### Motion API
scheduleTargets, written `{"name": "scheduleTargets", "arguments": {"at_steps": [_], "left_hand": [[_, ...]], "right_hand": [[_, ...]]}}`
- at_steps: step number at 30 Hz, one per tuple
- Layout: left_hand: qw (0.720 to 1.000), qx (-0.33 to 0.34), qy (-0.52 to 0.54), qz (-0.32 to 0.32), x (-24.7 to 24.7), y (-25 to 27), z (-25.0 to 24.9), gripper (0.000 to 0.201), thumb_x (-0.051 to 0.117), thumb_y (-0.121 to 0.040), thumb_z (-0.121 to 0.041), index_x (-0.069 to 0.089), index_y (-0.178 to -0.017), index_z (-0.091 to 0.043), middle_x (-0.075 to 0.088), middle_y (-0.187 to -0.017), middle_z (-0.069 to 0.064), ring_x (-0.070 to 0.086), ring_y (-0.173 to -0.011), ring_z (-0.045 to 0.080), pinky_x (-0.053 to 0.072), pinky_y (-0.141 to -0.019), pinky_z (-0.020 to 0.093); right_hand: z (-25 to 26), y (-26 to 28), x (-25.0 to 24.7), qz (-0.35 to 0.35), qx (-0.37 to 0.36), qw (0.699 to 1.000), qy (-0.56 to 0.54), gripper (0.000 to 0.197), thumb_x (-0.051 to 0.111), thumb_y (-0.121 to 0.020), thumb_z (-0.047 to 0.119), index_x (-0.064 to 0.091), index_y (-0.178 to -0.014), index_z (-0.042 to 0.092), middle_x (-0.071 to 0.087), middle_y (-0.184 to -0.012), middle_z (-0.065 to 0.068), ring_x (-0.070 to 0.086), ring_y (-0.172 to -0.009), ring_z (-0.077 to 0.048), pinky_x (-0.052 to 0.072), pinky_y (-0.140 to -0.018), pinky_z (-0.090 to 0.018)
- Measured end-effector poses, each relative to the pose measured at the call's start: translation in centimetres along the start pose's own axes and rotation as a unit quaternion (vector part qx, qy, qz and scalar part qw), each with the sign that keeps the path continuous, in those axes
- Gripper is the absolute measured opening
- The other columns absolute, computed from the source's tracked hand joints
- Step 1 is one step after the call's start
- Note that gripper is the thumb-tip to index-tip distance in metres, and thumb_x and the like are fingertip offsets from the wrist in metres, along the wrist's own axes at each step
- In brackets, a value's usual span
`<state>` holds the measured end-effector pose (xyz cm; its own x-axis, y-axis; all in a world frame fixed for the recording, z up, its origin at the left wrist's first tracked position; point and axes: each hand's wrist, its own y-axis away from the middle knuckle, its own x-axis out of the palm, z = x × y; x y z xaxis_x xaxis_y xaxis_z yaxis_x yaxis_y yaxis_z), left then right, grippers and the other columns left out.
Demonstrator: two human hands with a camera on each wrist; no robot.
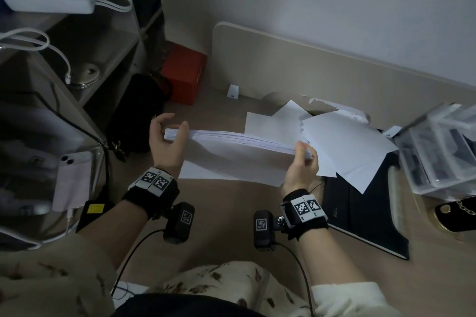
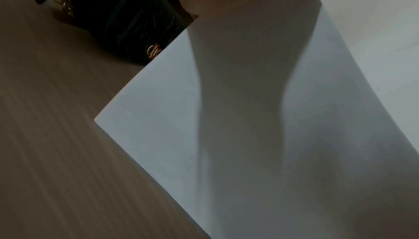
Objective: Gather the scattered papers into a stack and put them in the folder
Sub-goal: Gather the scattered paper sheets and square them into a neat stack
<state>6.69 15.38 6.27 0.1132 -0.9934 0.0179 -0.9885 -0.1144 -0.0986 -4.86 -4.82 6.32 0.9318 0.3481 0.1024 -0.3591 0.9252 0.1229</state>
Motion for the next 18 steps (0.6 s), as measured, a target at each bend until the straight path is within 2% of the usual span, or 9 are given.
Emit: {"name": "scheduleTargets", "arguments": {"at_steps": [2,4,7,9,11,12,14,15,18], "left_hand": [[1.0,-0.002,-0.007,0.003,0.0,-0.2,0.0,0.025,0.063,-0.086,-0.013,0.053,-0.102,-0.029,0.055,-0.081,-0.013,0.051,-0.081,-0.014,0.039,-0.096,0.027],[1.0,0.003,-0.013,0.004,0.0,-0.2,0.0,0.025,0.062,-0.086,-0.011,0.053,-0.102,-0.028,0.055,-0.079,-0.013,0.051,-0.081,-0.015,0.037,-0.098,0.027],[1.0,0.013,-0.014,0.008,0.1,-0.2,0.0,0.021,0.061,-0.087,-0.013,0.054,-0.105,-0.022,0.055,-0.084,-0.013,0.051,-0.081,-0.015,0.039,-0.091,0.021],[1.0,0.012,0.01,0.007,-0.1,-0.3,0.2,0.017,0.062,-0.086,-0.024,0.055,-0.102,-0.026,0.055,-0.09,-0.012,0.053,-0.084,-0.009,0.044,-0.088,0.024],[0.999,0.002,0.027,0.02,-0.3,-0.4,0.5,0.021,0.061,-0.08,-0.037,0.055,-0.099,-0.032,0.054,-0.095,-0.013,0.053,-0.091,-0.002,0.045,-0.09,0.027],[0.999,-0.004,0.021,0.037,-0.5,-0.4,0.7,0.028,0.061,-0.077,-0.042,0.054,-0.102,-0.032,0.052,-0.099,-0.013,0.051,-0.095,0.0,0.044,-0.09,0.023],[0.996,-0.008,-0.004,0.086,-1.2,-0.5,1.3,0.05,0.063,-0.067,-0.047,0.051,-0.111,-0.028,0.05,-0.108,-0.012,0.049,-0.098,0.001,0.042,-0.084,0.013],[0.994,-0.012,-0.01,0.112,-1.5,-0.6,1.6,0.059,0.064,-0.061,-0.048,0.049,-0.115,-0.028,0.048,-0.109,-0.014,0.05,-0.096,-0.001,0.043,-0.08,0.01],[0.983,-0.028,-0.007,0.181,-2.5,-0.8,2.7,0.071,0.07,-0.049,-0.042,0.045,-0.115,-0.038,0.048,-0.109,-0.011,0.052,-0.094,0.001,0.046,-0.078,0.016]], "right_hand": [[-0.1,-0.1,-0.2,0.001,-0.002,1.0,0.01,0.012,0.056,-0.093,0.022,0.06,-0.101,0.014,0.06,-0.1,0.003,0.052,-0.095,-0.012,0.041,-0.071,-0.012],[0.0,-0.1,-0.2,0.003,-0.011,1.0,0.012,0.014,0.056,-0.092,0.023,0.062,-0.094,0.01,0.06,-0.087,0.005,0.053,-0.088,-0.012,0.043,-0.067,-0.01],[-0.4,-0.4,-0.2,-0.013,-0.017,1.0,0.014,0.029,0.051,-0.08,0.04,0.064,-0.073,0.015,0.06,-0.075,0.003,0.056,-0.08,-0.018,0.046,-0.071,-0.029],[-0.6,-0.5,-0.1,-0.018,-0.016,1.0,0.005,0.033,0.049,-0.075,0.049,0.064,-0.067,0.02,0.06,-0.073,0.001,0.057,-0.079,-0.02,0.046,-0.072,-0.036],[-0.7,-0.4,-0.2,-0.004,-0.026,1.0,0.003,0.041,0.05,-0.074,0.056,0.066,-0.076,0.019,0.06,-0.078,0.002,0.057,-0.082,-0.018,0.047,-0.076,-0.036],[-0.8,-0.5,-0.4,0.011,-0.031,0.999,-0.003,0.046,0.051,-0.075,0.056,0.066,-0.085,0.014,0.059,-0.081,0.002,0.057,-0.082,-0.012,0.047,-0.079,-0.032],[-1.1,-0.6,-0.9,0.058,-0.055,0.997,-0.008,0.046,0.061,-0.082,0.049,0.061,-0.102,0.008,0.054,-0.089,0.0,0.055,-0.078,0.006,0.044,-0.079,-0.013],[-1.4,-0.8,-1.3,0.088,-0.06,0.994,-0.005,0.048,0.066,-0.08,0.051,0.057,-0.106,0.012,0.053,-0.095,-0.001,0.054,-0.081,0.009,0.042,-0.08,-0.008],[-2.5,-1.3,-2.3,0.15,-0.035,0.987,0.037,0.08,0.077,-0.051,0.069,0.05,-0.112,0.024,0.054,-0.116,-0.003,0.054,-0.107,-0.011,0.045,-0.095,-0.021]]}}
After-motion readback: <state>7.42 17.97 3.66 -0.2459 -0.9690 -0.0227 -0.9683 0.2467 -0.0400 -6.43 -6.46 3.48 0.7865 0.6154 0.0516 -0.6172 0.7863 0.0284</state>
